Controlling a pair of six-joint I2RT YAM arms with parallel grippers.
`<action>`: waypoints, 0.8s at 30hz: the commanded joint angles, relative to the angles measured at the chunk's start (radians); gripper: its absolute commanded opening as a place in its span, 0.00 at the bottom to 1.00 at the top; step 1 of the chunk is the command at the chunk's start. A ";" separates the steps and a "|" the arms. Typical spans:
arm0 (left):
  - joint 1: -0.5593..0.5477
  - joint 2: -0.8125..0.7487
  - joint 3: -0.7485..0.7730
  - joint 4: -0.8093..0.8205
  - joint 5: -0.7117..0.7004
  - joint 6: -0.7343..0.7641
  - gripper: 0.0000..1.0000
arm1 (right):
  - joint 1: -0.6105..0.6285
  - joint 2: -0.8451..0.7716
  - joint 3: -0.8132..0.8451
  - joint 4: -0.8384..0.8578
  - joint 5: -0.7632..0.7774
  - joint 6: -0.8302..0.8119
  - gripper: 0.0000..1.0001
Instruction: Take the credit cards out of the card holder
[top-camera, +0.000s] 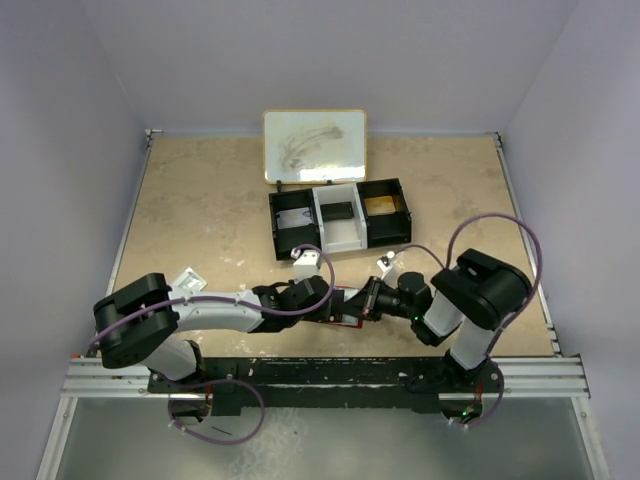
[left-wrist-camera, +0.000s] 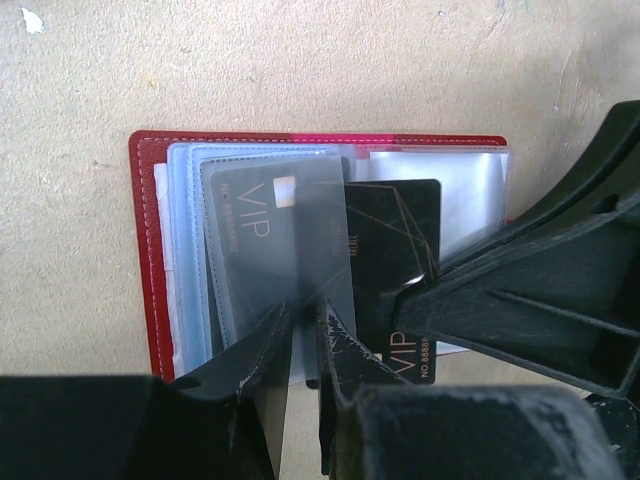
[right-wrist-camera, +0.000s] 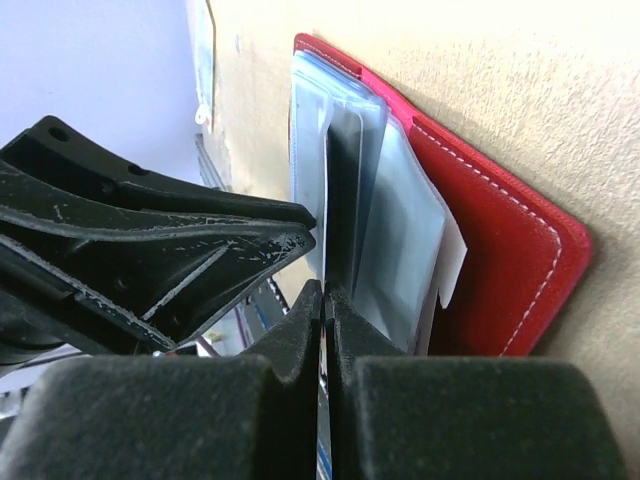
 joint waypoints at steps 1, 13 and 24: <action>-0.009 -0.021 -0.026 -0.056 -0.019 -0.017 0.13 | 0.002 -0.154 0.001 -0.252 0.072 -0.106 0.00; -0.023 -0.157 -0.063 -0.013 -0.085 -0.016 0.26 | 0.002 -0.754 0.130 -1.020 0.289 -0.353 0.00; 0.011 -0.379 0.052 -0.341 -0.302 0.080 0.69 | 0.003 -0.964 0.211 -1.018 0.384 -0.685 0.00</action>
